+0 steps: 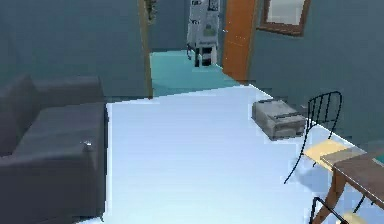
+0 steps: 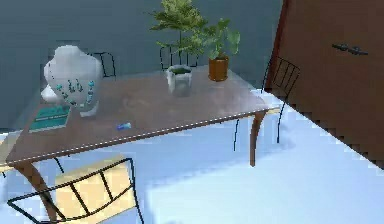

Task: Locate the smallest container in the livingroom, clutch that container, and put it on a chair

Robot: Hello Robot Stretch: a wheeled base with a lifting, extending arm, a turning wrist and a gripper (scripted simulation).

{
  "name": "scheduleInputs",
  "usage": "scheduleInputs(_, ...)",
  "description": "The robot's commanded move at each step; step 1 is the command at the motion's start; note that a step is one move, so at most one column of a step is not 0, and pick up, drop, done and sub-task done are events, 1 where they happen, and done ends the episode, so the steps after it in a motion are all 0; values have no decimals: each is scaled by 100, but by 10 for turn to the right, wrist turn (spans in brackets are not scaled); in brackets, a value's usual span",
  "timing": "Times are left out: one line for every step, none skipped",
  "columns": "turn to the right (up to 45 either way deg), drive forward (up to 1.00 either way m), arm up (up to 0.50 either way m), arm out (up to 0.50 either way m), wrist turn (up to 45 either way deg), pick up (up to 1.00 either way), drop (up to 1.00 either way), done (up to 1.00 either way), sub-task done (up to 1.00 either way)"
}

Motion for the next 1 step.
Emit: scheduleInputs(0,75,0,0,0,0,0,0,0)
